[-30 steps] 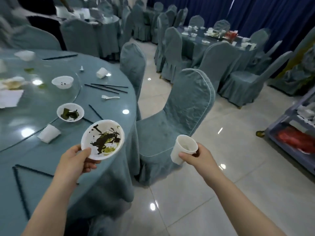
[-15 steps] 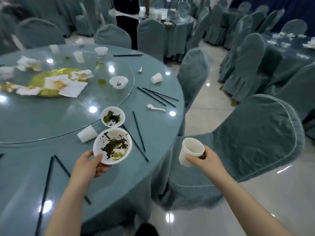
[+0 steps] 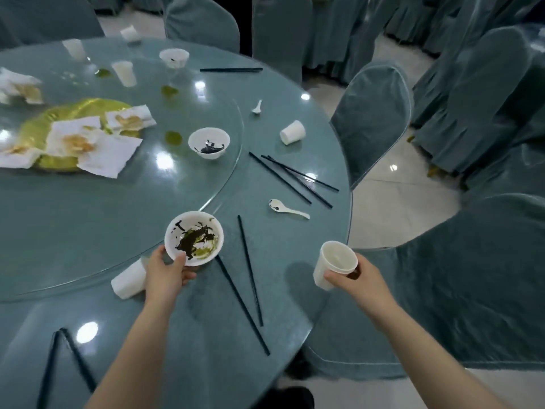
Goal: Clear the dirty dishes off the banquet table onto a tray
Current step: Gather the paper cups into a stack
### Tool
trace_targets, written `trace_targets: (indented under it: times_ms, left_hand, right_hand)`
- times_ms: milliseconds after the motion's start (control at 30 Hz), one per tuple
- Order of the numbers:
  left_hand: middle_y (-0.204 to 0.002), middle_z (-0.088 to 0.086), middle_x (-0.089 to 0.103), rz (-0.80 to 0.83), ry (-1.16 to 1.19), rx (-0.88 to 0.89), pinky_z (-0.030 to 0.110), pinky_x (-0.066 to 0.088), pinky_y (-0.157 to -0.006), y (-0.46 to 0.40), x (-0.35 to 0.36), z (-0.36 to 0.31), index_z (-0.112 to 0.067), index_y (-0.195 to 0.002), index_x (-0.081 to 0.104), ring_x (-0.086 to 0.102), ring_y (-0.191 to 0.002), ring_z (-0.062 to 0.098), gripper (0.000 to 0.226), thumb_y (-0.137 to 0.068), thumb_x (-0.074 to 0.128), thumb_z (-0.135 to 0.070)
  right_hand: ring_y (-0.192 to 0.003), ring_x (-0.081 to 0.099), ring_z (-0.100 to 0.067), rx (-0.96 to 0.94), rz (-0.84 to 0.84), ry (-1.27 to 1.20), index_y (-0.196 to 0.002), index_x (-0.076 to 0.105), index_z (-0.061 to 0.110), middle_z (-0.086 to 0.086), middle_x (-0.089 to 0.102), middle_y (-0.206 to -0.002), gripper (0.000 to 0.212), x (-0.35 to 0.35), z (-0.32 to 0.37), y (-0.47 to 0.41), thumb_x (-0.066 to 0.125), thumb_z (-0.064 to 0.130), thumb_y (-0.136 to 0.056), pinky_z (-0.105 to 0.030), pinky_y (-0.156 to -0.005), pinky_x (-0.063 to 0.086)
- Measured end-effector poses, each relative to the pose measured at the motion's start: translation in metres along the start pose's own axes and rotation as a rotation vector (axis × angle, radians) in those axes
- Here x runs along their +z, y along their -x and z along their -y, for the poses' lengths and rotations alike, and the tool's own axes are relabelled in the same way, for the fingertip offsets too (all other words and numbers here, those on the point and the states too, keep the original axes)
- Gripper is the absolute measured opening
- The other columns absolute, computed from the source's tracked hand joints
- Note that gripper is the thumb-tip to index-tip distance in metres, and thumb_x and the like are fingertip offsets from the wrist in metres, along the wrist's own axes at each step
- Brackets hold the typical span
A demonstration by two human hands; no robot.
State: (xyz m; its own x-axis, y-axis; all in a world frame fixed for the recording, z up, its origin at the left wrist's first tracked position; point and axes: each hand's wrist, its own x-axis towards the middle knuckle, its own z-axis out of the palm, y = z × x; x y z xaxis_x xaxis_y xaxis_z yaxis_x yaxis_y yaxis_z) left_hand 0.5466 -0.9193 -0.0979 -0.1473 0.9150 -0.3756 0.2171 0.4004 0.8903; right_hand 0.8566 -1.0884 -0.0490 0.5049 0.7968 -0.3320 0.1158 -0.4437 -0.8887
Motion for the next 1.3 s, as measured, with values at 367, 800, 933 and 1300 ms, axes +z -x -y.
trace_targets:
  times_ms: [367,800,933,1300]
  left_hand:
    - [-0.070,0.015,0.071,-0.050,-0.132,-0.210,0.026,0.045,-0.045,-0.029,0.021,0.006,-0.011,-0.113,0.048,0.068,-0.054,0.028,0.021,-0.094,0.045,-0.018]
    - [-0.066,0.007,0.071,-0.430,0.128,-0.082,0.027,0.046,-0.049,0.044,-0.087,-0.016,-0.028,-0.110,0.053,0.065,-0.047,0.017,0.022,-0.090,0.054,-0.019]
    - [-0.060,0.003,0.071,-0.555,0.214,-0.122,0.029,0.048,-0.051,0.066,-0.118,-0.001,-0.027,-0.109,0.051,0.062,-0.044,0.012,0.019,-0.092,0.055,-0.019]
    - [-0.061,0.004,0.071,-0.717,0.261,-0.216,0.030,0.046,-0.050,0.105,-0.166,0.041,-0.023,-0.119,0.050,0.064,-0.046,0.013,0.029,-0.092,0.057,-0.020]
  right_hand:
    - [-0.097,0.062,-0.005,-0.009,0.305,0.085,-0.113,0.060,0.027,0.011,0.068,-0.105,0.043,0.049,0.034,-0.099,0.079,0.025,-0.074,-0.021,-0.077,0.049]
    - [-0.099,0.058,-0.002,-0.082,0.650,0.116,-0.115,0.046,0.026,0.014,0.059,-0.107,0.060,0.207,0.069,-0.102,0.081,0.019,-0.068,-0.017,-0.077,0.045]
    - [-0.097,0.057,-0.004,-0.061,0.708,0.122,-0.119,0.043,0.024,0.009,0.058,-0.109,0.062,0.244,0.072,-0.095,0.080,0.020,-0.070,-0.017,-0.075,0.044]
    - [-0.090,0.053,0.003,-0.160,0.833,0.259,-0.115,0.041,0.024,0.015,0.053,-0.105,0.066,0.304,0.066,-0.081,0.086,0.022,-0.065,-0.011,-0.063,0.041]
